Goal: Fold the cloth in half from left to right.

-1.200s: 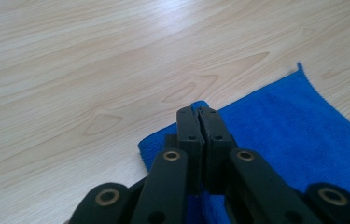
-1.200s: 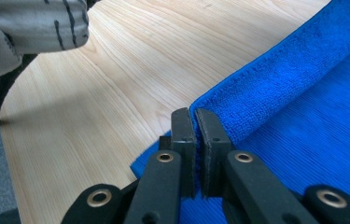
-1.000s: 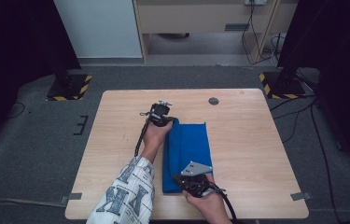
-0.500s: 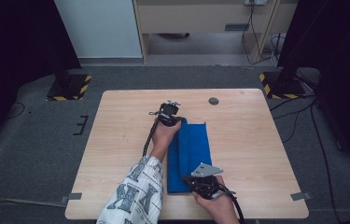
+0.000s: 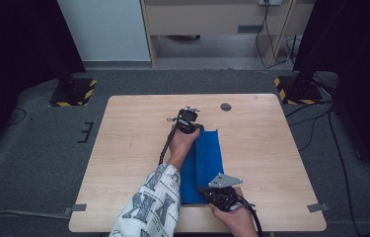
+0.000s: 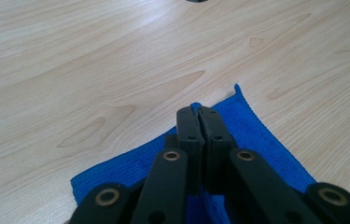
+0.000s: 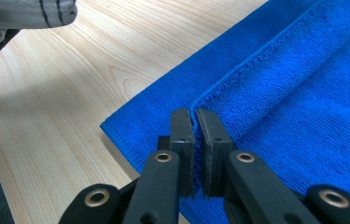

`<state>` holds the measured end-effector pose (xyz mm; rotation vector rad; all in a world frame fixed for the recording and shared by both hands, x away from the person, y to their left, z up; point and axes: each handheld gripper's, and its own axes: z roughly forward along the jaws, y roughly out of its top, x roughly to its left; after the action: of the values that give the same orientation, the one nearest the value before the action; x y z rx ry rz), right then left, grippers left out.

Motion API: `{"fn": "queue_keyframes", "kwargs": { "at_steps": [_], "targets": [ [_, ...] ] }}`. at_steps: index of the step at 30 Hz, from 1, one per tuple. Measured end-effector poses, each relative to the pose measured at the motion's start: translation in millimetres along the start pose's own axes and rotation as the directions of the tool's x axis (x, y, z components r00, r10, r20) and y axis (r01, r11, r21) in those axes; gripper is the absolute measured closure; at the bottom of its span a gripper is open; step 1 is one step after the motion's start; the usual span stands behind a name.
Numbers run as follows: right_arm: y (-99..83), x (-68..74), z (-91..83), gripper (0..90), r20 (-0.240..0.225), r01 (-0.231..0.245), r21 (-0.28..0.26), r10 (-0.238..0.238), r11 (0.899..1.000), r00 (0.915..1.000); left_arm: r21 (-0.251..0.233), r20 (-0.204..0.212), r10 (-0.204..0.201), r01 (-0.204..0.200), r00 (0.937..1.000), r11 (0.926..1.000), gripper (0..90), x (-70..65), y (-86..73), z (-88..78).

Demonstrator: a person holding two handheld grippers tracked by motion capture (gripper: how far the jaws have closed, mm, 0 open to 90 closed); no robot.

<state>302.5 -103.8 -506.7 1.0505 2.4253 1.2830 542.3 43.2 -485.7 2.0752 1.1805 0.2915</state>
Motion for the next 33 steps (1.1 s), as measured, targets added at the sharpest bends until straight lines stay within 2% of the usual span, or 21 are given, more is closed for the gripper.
{"fn": "queue_keyframes", "kwargs": {
  "at_steps": [7, 13, 18, 22, 29, 33],
  "targets": [
    [-4.5, -3.3, -4.3, 85.5, 0.002, -0.006, 0.006, 0.006, 1.0, 1.0, 0.01, 0.004, -0.007, 0.007, 1.0, 0.9999, 87.5, -1.3, 0.0, 3.7],
    [-5.2, -6.2, -3.9, 84.7, 0.008, -0.023, 0.007, 0.023, 1.0, 0.9997, -0.003, 0.004, -0.017, 0.017, 0.9998, 0.9999, 87.6, -1.4, 1.4, 5.3],
    [-7.2, -8.8, -4.9, 83.6, 0.018, -0.033, 0.012, 0.032, 0.999, 0.9993, -0.003, 0.013, -0.009, 0.009, 0.9999, 1.0, 87.4, -4.9, 1.3, 8.2],
    [-9.1, -10.1, -6.5, 82.0, 0.025, -0.039, 0.019, 0.039, 0.999, 0.9989, -0.002, 0.038, -0.037, 0.037, 0.9986, 0.9993, 86.4, -6.8, 1.1, 11.5],
    [-10.0, -15.3, -15.3, 85.2, 0.031, -0.049, 0.009, 0.049, 0.999, 0.9983, 0.012, 0.034, -0.016, 0.015, 0.9993, 0.9998, 87.4, -12.1, 6.9, 13.1],
    [-12.1, -19.1, -16.5, 81.3, 0.03, -0.067, 0.018, 0.066, 0.998, 0.9974, 0.013, 0.031, -0.02, 0.02, 0.9993, 0.9997, 87.2, -15.9, 9.3, 15.7]
  ]
}}
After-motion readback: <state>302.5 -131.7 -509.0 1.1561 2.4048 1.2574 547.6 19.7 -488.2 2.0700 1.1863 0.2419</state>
